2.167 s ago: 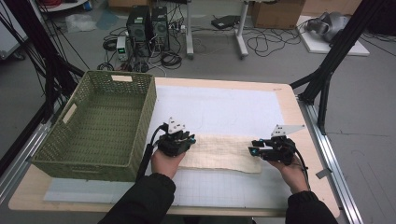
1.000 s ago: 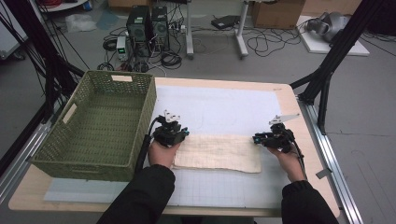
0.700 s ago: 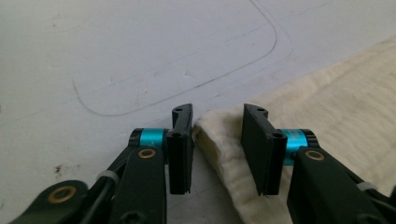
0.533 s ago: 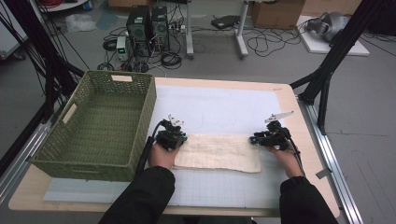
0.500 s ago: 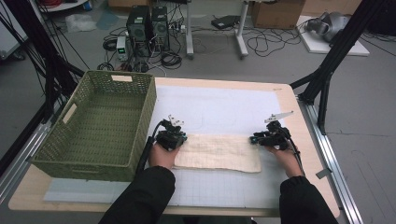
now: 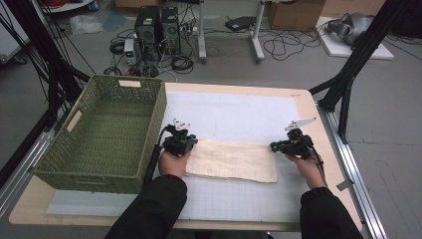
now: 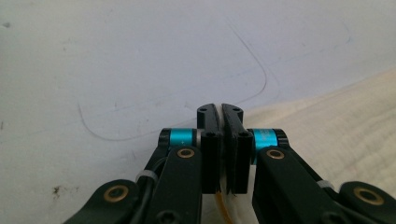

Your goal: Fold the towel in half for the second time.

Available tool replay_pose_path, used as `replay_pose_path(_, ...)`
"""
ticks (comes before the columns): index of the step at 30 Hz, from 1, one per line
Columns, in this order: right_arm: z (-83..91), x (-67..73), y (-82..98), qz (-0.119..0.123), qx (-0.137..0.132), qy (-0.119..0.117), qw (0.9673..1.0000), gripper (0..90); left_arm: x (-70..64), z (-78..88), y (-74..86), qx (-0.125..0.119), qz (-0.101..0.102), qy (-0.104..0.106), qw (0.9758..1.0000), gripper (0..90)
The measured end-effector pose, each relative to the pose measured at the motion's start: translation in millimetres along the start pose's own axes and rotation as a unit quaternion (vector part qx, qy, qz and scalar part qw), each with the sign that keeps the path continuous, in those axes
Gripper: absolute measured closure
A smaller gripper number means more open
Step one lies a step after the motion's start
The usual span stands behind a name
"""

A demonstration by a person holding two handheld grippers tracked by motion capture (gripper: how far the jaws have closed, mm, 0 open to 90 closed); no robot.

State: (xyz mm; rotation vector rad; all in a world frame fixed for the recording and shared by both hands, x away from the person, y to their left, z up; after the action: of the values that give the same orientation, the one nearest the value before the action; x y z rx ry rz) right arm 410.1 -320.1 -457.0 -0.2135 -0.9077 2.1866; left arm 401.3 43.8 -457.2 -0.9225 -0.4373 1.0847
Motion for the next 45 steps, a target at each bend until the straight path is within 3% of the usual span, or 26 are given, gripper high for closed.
replay_pose_path(5,12.8,-0.7,-11.1,0.007,-0.021,0.01,0.9997,85.8,-1.4,7.4,-6.1,-0.03,-0.001,-0.004,0.9995,86.0)
replay_pose_path(8,16.8,2.5,-13.7,0.012,-0.031,0.005,0.9994,85.7,-4.1,15.7,-7.6,-0.046,-0.014,-0.007,0.9988,85.8)
replay_pose_path(15,33.5,26.2,-2.0,0.036,-0.046,-0.01,0.9982,85.5,-12.1,33.4,11.4,-0.063,-0.029,0.0,0.9976,85.4)
replay_pose_path(20,43.7,41.9,10.7,0.054,-0.051,-0.017,0.9971,84.8,-18.8,43.7,24.8,-0.064,-0.041,0.009,0.9971,84.7)
replay_pose_path(28,41.5,52.1,32.3,0.057,-0.033,-0.039,0.9971,83.3,-24.7,58.7,43.9,-0.051,-0.044,0.031,0.9972,82.8)
replay_pose_path(32,38.1,54.6,42.7,0.052,-0.012,-0.055,0.9971,72.6,-26.8,64.2,51.8,-0.034,-0.039,0.053,0.9972,76.1)
replay_pose_path(33,40.6,54.2,42.0,0.046,-0.02,-0.055,0.9972,66.7,-27.3,65.5,53.0,-0.03,-0.04,0.058,0.9971,73.3)
replay_pose_path(37,54.9,55.2,26.6,0.029,-0.074,-0.061,0.995,60.7,-29.4,69.0,54.3,-0.019,-0.043,0.068,0.9966,65.9)
replay_pose_path(39,52.6,59.1,17.6,0.032,-0.082,-0.064,0.9941,60.3,-30.2,70.2,54.3,-0.02,-0.045,0.069,0.9964,65.8)
replay_pose_path(43,30.6,64.0,10.2,0.044,-0.048,-0.053,0.9965,61.3,-29.4,75.7,49.2,-0.034,-0.031,0.07,0.9965,63.4)
replay_pose_path(45,24.4,65.5,12.1,0.046,-0.028,-0.056,0.997,66.2,-29.9,79.0,45.8,-0.038,-0.034,0.072,0.9961,62.1)
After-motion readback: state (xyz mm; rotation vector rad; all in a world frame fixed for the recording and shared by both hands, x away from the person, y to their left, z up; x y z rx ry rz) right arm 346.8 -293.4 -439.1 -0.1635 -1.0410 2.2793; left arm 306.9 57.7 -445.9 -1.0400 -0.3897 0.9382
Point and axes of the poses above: each handheld gripper's, and its own axes: z roughly backward along the jaws, y roughly out of its underside, x roughly to its left, the point moved 4 cm from there along -z, roughly forward along the jaws
